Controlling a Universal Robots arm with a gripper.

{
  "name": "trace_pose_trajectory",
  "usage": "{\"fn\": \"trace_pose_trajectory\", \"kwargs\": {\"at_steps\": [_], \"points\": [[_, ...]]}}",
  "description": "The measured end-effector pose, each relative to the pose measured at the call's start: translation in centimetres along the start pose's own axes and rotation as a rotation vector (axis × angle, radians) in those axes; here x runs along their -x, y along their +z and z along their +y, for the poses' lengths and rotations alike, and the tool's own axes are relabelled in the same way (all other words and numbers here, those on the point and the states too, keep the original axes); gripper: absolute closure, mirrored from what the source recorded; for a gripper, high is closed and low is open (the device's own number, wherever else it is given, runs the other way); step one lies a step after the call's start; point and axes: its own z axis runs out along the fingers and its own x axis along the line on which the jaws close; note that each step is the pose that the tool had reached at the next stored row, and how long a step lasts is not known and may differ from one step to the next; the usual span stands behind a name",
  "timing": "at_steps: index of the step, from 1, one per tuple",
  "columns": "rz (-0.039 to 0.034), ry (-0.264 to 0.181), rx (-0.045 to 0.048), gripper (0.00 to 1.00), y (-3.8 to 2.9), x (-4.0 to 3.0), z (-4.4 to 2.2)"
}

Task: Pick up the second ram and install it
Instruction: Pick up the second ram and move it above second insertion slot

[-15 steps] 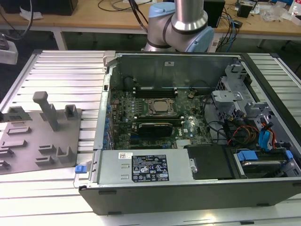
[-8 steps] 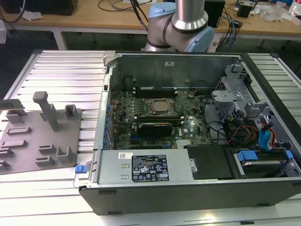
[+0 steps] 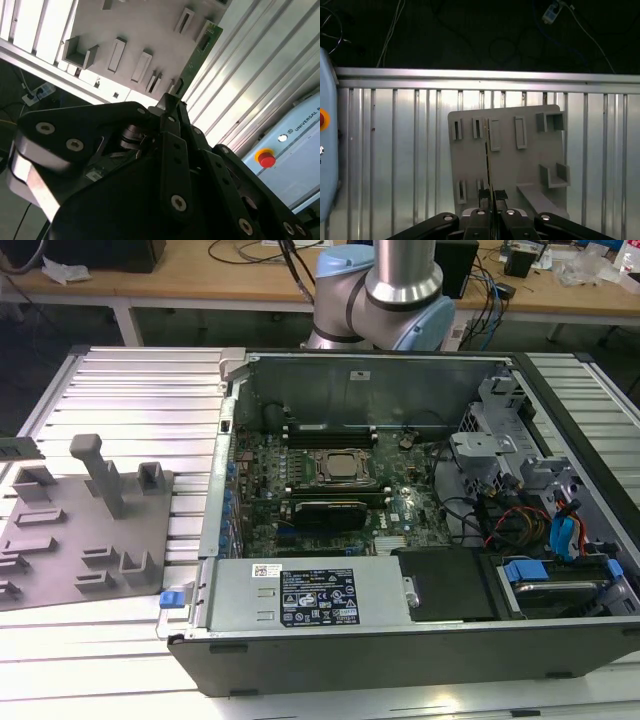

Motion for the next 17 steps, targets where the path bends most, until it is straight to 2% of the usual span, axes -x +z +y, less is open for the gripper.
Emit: {"fn": "trace_pose_trajectory", "kwargs": {"at_steps": [3, 4, 5, 6, 7, 17], "points": [[0.0008, 0.0, -0.0002, 0.86, 0.0, -0.01, -0.66], [0.0009, 0.0, -0.0002, 0.86, -0.01, -0.02, -1.15], [0.0007, 0.0, -0.0003, 0.86, -0.01, -0.03, -1.96], [0.0008, 0.0, -0.0003, 0.86, -0.04, -0.06, -3.3], [0.0008, 0.0, -0.0002, 0.86, -0.06, -0.07, -3.96], [0.0007, 0.0, -0.0003, 0.86, -0.11, -0.11, -6.77]]}}
